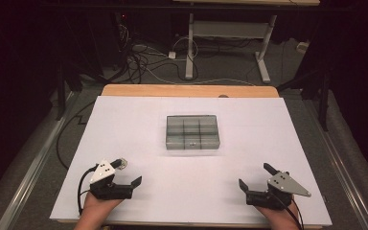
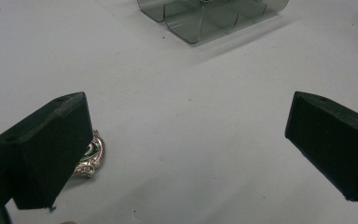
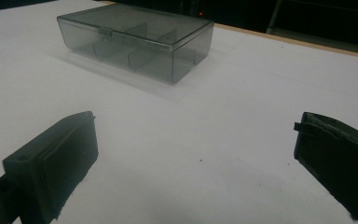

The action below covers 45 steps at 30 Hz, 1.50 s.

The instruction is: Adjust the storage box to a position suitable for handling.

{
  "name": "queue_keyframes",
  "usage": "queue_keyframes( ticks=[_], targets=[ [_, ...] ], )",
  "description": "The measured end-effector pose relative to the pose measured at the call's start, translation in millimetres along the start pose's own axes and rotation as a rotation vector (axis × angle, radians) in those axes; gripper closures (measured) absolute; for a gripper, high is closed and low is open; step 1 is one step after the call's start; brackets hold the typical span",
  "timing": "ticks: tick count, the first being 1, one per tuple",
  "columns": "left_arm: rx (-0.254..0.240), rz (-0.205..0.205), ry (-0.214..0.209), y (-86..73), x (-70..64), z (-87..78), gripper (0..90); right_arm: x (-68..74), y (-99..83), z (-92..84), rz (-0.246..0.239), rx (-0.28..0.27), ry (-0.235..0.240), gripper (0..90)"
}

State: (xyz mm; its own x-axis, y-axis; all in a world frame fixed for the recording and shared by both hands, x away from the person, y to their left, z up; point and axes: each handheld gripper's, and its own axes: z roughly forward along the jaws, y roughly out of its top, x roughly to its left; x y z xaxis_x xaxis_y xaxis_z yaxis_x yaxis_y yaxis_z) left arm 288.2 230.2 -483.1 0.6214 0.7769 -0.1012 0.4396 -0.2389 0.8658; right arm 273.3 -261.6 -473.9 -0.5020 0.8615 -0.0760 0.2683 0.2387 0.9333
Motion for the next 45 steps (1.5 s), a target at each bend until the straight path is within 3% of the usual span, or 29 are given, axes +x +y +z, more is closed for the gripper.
queue_keyframes(
  ticks=[18, 29, 35, 45],
  targets=[
    [0.006, 0.013, -0.015, 1.1, -1.6, 2.5, 0.2, -4.2, -1.0, -4.6, 0.029, -0.011, -0.022, 0.5],
    [0.01, 0.02, -0.035, 1.8, -2.1, 4.2, 5.7, -5.0, -1.8, -6.6, 0.028, -0.001, -0.017, 7.7],
    [0.022, 0.045, -0.044, 0.0, -4.1, 4.8, 14.8, -5.0, 1.0, -10.5, 0.033, 0.01, -0.006, 20.7],
    [0.017, 0.013, -0.061, -1.2, -0.5, 4.7, 32.0, -1.3, -0.8, -5.4, 0.052, 0.087, 0.001, 46.7]
  ],
)
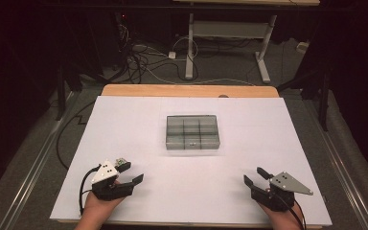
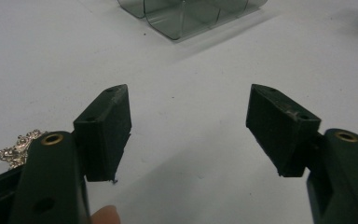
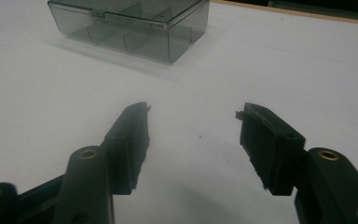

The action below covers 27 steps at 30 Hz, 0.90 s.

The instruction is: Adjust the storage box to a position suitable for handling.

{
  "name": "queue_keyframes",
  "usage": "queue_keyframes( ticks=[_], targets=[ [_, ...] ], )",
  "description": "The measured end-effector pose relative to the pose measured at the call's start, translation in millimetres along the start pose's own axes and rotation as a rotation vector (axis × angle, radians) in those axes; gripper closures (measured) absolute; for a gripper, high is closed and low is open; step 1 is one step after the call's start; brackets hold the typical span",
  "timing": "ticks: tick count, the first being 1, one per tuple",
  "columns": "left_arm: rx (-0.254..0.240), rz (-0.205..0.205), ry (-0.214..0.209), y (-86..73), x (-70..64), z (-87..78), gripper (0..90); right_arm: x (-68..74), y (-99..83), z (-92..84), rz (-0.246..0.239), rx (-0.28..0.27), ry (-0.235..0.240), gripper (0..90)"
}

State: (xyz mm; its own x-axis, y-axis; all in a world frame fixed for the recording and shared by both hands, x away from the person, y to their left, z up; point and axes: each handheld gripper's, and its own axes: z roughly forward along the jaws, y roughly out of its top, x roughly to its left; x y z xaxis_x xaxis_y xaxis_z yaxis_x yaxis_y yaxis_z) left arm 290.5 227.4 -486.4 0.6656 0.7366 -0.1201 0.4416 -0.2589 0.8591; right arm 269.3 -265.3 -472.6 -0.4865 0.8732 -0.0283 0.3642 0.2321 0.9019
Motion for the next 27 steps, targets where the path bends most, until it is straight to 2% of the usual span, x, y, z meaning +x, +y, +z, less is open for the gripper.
queue_keyframes(
  ticks=[5, 6, 7, 8, 9, 11, 18, 21, 27],
  targets=[
    [0.0, 0.009, 0.005, -0.1, -1.2, 0.2, 43.2, -0.9, 0.9, -1.4, 0.013, 0.0, 0.009, 61.4],
    [0.005, 0.0, 0.018, 0.2, -0.8, 0.6, 48.3, -1.6, 0.9, -1.5, 0.018, -0.001, 0.009, 64.2],
    [0.012, -0.018, 0.029, 0.5, -0.1, 1.5, 50.9, -2.4, 0.8, -1.2, 0.02, 0.001, 0.009, 66.9],
    [0.012, -0.018, 0.029, 0.5, -0.1, 1.5, 52.2, -2.4, 0.8, -1.2, 0.02, 0.001, 0.009, 66.9],
    [0.013, -0.046, 0.046, 0.6, 1.5, 1.6, 54.6, -3.8, 0.4, -0.8, 0.025, 0.007, 0.008, 71.3],
    [0.006, -0.059, 0.048, 0.3, 2.3, 0.9, 59.9, -4.7, 0.0, -0.8, 0.031, 0.012, 0.01, 76.7],
    [0.017, -0.031, 0.037, 0.7, 0.6, 1.7, 79.1, -5.6, -0.2, -0.7, 0.02, 0.024, 0.022, 90.0],
    [0.027, -0.045, 0.033, 1.4, 1.9, 2.9, 87.8, -4.6, -0.5, -0.7, 0.001, 0.019, 0.042, 90.0],
    [0.052, -0.061, 0.027, 2.7, 4.0, 5.0, 87.9, -3.3, -0.1, -1.8, -0.007, 0.009, 0.051, 90.0]
  ],
)
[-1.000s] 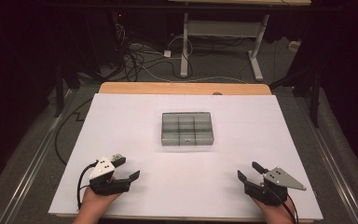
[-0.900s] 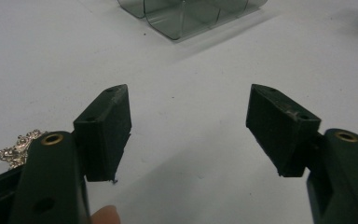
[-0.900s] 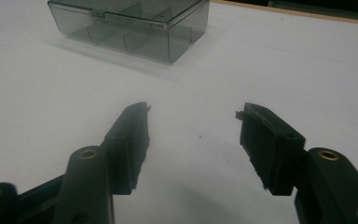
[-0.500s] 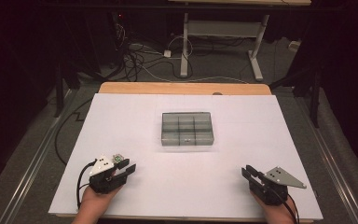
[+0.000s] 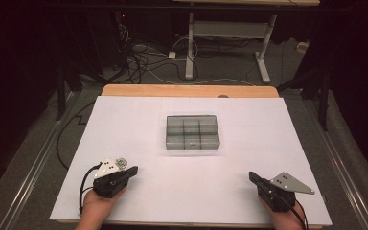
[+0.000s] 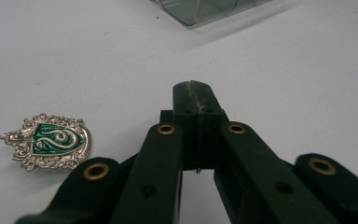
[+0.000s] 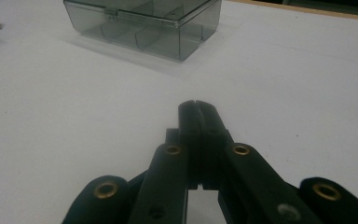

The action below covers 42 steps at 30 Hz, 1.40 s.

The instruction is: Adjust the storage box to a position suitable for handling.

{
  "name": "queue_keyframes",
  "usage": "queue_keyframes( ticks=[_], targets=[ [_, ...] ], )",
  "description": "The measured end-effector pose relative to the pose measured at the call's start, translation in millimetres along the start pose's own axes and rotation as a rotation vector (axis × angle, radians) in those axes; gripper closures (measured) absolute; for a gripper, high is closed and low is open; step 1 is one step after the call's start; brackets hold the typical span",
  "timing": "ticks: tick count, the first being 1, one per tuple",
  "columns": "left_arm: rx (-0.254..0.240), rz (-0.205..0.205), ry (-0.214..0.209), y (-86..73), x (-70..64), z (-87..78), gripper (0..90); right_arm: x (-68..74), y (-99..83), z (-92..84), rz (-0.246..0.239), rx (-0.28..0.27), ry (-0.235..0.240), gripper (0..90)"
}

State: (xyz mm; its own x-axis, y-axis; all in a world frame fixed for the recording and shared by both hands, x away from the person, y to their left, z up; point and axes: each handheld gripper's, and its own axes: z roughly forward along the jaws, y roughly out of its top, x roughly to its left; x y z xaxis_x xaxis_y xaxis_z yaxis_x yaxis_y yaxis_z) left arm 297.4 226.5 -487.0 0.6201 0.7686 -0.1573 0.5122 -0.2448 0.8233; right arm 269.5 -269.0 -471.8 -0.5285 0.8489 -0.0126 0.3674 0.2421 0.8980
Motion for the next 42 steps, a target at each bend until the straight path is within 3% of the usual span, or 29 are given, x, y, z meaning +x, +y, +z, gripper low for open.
queue_keyframes(
  ticks=[7, 15, 19, 26, 30, 37, 40, 42],
  targets=[
    [0.018, -0.028, 0.013, 1.4, 2.0, 1.9, 87.8, -1.7, 0.1, 1.3, 0.009, 0.005, -0.027, 90.0],
    [0.017, -0.017, 0.039, 1.6, -0.5, 1.8, 87.9, -2.6, 1.1, 7.5, 0.058, 0.015, -0.041, 90.0],
    [0.024, -0.024, 0.04, 2.1, 0.4, 2.3, 87.9, -0.1, 5.0, 10.8, 0.056, 0.012, -0.048, 90.0],
    [0.038, 0.004, 0.027, 3.3, -1.6, 3.2, 87.9, -1.8, 11.5, 18.0, 0.061, 0.002, -0.032, 90.0],
    [0.052, 0.059, 0.033, 4.9, -3.4, 1.1, 87.9, -2.1, 15.1, 25.6, 0.069, 0.0, -0.015, 90.0],
    [0.035, 0.031, 0.022, 5.7, 0.4, -2.2, 87.9, -1.4, 27.1, 46.8, 0.049, 0.009, -0.007, 90.0],
    [0.06, 0.063, 0.037, 7.0, 0.3, -3.8, 87.9, -2.4, 34.6, 60.8, 0.039, 0.032, -0.015, 90.0],
    [0.054, 0.06, 0.03, 6.8, 1.3, -5.2, 87.9, -5.2, 40.9, 69.8, 0.053, 0.032, -0.016, 90.0]
  ],
)
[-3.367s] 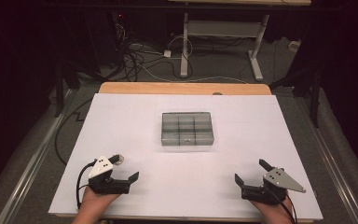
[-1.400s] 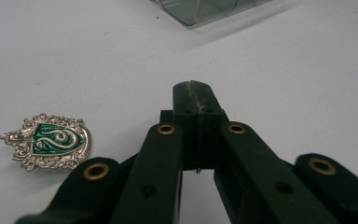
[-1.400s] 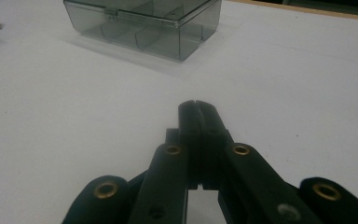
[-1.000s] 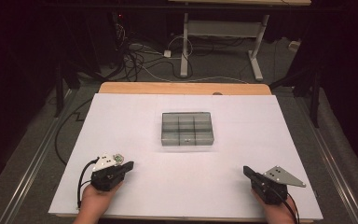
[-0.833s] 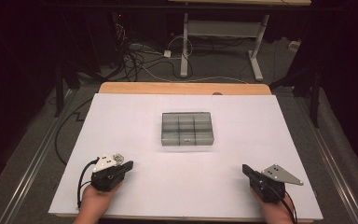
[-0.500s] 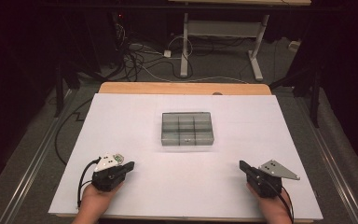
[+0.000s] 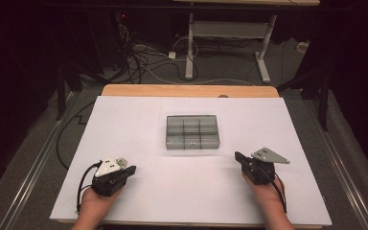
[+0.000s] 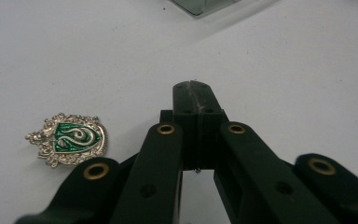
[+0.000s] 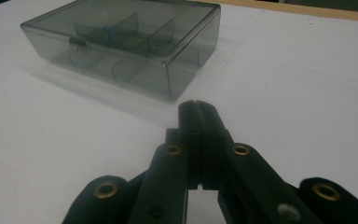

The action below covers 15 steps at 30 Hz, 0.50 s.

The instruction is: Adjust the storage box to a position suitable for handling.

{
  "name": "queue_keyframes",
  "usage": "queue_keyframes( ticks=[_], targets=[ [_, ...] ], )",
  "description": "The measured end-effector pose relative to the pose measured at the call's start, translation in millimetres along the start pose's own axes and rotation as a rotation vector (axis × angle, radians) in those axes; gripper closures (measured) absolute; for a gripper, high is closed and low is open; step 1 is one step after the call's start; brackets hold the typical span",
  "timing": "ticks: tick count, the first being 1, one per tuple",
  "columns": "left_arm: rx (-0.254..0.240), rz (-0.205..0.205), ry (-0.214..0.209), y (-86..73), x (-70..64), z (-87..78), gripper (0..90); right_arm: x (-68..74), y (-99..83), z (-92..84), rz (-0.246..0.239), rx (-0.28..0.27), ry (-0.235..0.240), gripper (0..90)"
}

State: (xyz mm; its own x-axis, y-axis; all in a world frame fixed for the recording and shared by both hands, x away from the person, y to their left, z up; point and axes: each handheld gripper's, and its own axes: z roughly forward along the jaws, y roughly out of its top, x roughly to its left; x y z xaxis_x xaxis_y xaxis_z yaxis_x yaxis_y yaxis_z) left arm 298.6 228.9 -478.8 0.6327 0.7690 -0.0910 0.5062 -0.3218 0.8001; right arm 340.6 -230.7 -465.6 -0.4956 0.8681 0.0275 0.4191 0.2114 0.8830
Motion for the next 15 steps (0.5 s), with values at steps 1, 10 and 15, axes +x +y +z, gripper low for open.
queue_keyframes(
  ticks=[1, 10, 15],
  targets=[
    [-0.003, -0.005, -0.004, -0.1, 0.3, 0.0, 87.9, -0.4, 3.3, 4.5, -0.001, 0.002, -0.005, 90.0],
    [-0.002, 0.003, -0.075, 1.7, -0.1, -1.6, 87.9, -9.1, 34.2, 44.0, 0.016, 0.043, -0.075, 90.0],
    [-0.023, -0.007, -0.12, 1.5, 0.6, -3.7, 87.9, -13.8, 50.8, 69.4, 0.035, 0.046, -0.101, 90.0]
  ],
)
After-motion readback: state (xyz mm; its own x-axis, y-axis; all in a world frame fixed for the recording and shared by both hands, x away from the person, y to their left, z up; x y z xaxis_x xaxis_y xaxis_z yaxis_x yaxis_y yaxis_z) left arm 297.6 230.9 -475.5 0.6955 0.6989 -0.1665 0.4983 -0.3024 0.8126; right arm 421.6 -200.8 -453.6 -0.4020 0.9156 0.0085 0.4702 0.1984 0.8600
